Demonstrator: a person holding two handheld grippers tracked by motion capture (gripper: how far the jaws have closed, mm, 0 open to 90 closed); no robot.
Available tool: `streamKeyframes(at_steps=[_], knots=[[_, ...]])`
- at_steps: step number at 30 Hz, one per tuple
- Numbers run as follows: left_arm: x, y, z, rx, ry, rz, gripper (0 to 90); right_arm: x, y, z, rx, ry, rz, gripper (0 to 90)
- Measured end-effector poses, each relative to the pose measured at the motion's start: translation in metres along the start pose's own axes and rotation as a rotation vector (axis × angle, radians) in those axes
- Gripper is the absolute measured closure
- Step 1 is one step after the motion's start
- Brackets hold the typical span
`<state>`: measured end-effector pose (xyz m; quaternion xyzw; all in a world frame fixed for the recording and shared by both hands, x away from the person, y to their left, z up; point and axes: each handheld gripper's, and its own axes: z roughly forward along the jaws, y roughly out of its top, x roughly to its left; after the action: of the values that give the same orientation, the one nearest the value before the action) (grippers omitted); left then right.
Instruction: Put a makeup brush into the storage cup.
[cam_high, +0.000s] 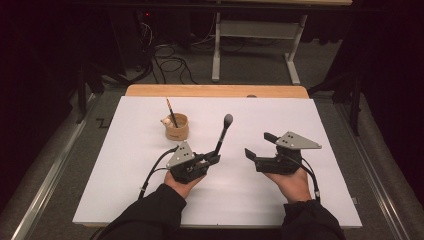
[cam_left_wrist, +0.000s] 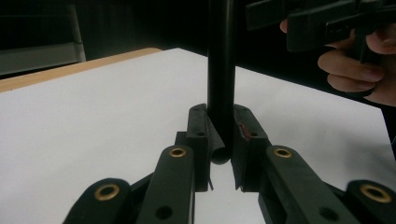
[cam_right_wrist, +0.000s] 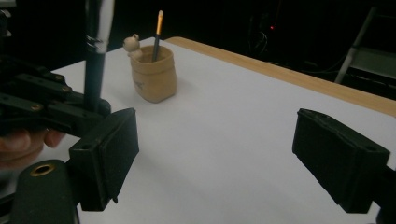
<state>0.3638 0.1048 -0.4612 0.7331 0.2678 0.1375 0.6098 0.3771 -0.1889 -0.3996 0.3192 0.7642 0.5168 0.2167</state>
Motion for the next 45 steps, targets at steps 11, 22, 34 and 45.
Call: streamKeyframes(at_steps=[11, 22, 34, 45], knots=[[-0.001, -0.002, 0.002, -0.004, -0.003, -0.016, 79.3, 0.022, 0.011, 0.006, -0.06, 0.074, -0.01, 16.6], [-0.007, -0.006, 0.006, 0.003, -0.03, -0.011, 79.3, 0.032, 0.007, 0.005, -0.117, 0.12, 0.037, 24.1], [-0.016, -0.01, 0.012, 0.011, -0.066, -0.015, 79.3, 0.037, 0.002, 0.007, -0.144, 0.151, 0.065, 36.8], [-0.019, -0.012, 0.015, 0.011, -0.09, -0.03, 79.3, 0.036, 0.0, 0.008, -0.162, 0.162, 0.114, 48.9]])
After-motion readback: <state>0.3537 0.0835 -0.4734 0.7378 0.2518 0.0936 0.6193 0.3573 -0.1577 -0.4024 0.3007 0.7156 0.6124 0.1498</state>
